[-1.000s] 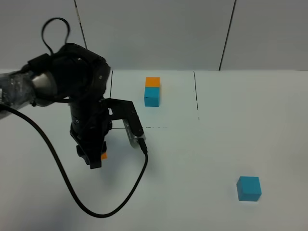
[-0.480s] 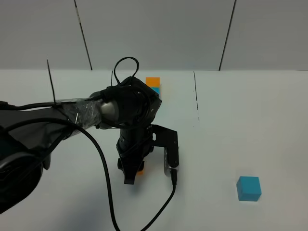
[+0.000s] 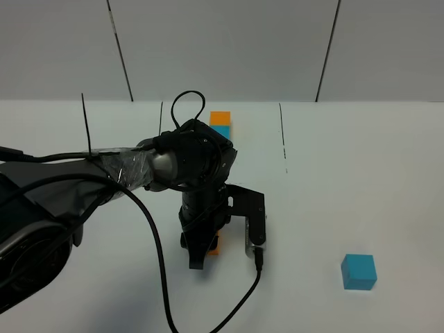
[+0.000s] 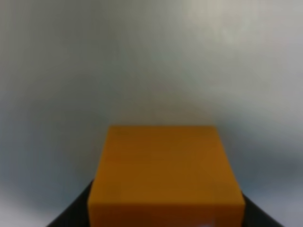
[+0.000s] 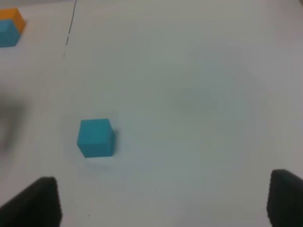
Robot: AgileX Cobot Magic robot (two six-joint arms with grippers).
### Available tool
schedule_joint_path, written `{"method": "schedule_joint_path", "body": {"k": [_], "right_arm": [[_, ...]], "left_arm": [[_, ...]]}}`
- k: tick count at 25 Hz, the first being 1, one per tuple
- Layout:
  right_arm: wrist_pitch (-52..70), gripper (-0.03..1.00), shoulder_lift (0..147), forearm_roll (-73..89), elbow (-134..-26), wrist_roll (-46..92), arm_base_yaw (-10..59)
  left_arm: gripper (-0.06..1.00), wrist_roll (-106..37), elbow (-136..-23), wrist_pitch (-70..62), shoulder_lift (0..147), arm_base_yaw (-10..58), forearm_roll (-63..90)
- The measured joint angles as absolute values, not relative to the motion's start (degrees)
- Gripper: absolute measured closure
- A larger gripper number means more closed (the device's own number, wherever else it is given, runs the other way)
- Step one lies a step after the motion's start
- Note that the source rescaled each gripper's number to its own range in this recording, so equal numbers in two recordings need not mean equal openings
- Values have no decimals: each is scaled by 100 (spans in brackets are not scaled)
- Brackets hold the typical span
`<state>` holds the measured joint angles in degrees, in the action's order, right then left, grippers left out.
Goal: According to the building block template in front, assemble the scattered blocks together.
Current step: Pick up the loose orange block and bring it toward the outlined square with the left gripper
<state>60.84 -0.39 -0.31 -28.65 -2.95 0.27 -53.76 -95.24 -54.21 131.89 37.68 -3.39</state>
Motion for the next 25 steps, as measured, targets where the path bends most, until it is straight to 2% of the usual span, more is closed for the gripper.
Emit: {"method": "schedule_joint_path", "body": {"k": [15,16,18,20,23,25], "right_arm": [[6084,23,-39,0,-2865,-295,27],[6084,23,-39,0,-2865,-295,27],[6084,23,-39,0,-2865,-295,27],[6084,23,-39,-31,-2865,-295,27],[6084,23,-39,-31,-2865,-295,27],[6084,23,-39,0,-2865,-295,27]], "left_arm": [[92,-5380,-9531,-5427,13189,3768,-334],[86,-5380,-9531,-5407,13189,3768,-314],[67,-5380,-9531,-5400,13189,3768,-269],[42,-5380,-9531,-5400,13189,3768,-231],[12,-5380,-9531,-5395,13176,3768,-227],[0,-5380,-9531,-5352,13171,3768,-234]]}}
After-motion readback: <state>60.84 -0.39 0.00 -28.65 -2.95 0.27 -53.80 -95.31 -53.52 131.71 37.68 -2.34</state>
